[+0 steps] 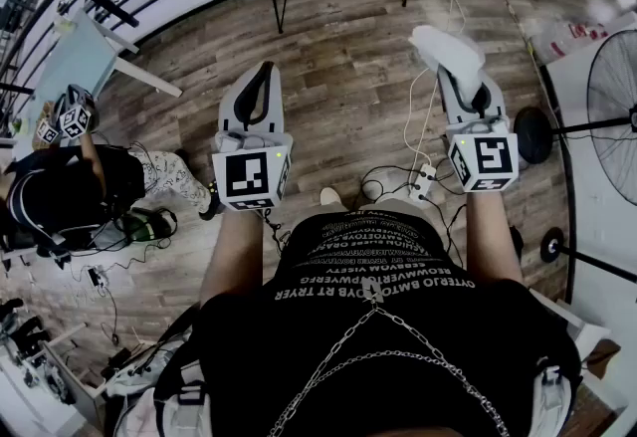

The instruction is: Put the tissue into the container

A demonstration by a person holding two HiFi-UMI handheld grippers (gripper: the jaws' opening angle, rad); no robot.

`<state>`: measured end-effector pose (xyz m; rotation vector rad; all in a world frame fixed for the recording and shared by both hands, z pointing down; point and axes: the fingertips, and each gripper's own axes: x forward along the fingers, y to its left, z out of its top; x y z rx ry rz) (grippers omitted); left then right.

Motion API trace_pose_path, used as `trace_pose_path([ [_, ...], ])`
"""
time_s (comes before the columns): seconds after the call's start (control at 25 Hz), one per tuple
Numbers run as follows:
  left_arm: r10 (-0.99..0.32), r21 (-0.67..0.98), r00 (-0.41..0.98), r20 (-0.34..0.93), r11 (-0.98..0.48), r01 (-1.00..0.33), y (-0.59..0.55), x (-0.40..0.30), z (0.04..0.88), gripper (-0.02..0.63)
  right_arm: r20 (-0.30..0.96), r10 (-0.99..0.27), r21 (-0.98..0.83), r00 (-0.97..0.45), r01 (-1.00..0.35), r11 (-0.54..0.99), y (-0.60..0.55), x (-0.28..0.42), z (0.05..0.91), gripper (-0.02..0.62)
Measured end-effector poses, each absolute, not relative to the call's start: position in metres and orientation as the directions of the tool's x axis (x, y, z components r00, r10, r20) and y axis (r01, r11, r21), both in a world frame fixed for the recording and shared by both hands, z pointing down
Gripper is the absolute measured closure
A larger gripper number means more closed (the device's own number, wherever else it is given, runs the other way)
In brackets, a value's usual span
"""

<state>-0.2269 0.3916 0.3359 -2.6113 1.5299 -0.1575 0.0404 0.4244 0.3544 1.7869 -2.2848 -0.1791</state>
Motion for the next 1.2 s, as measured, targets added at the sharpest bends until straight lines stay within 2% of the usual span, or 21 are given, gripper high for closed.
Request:
trace_pose_path([
  [0.28, -0.855, -0.135, 0.517, 0.032, -0.517, -0.846, 0.384, -0.250, 0.343, 0.572, 0.111, -0.970, 0.220, -0.217, -0.946, 0.236, 0.421, 0.012, 0.352, 0.486],
  [0.56, -0.852, -0.136, 0.521, 0.052, -0.523, -0.841, 0.340, -0.256, 0.353, 0.572, 0.083, -0.980, 0.251, -0.180, -0.948, 0.195, 0.390, 0.029, 0.346, 0.486],
  [1.0, -0.853, -0.180, 0.518, 0.065, -0.520, -0.835, 0.226, -0.196, 0.355, 0.572, 0.086, -0.975, 0.179, -0.204, -0.960, 0.216, 0.263, 0.074, 0.368, 0.486],
  [1.2, -0.872, -0.173, 0.485, 0.064, -0.488, -0.855, 0.166, -0.173, 0.353, 0.572, 0.114, -0.957, 0.167, -0.266, -0.944, 0.283, 0.198, 0.088, 0.376, 0.486],
])
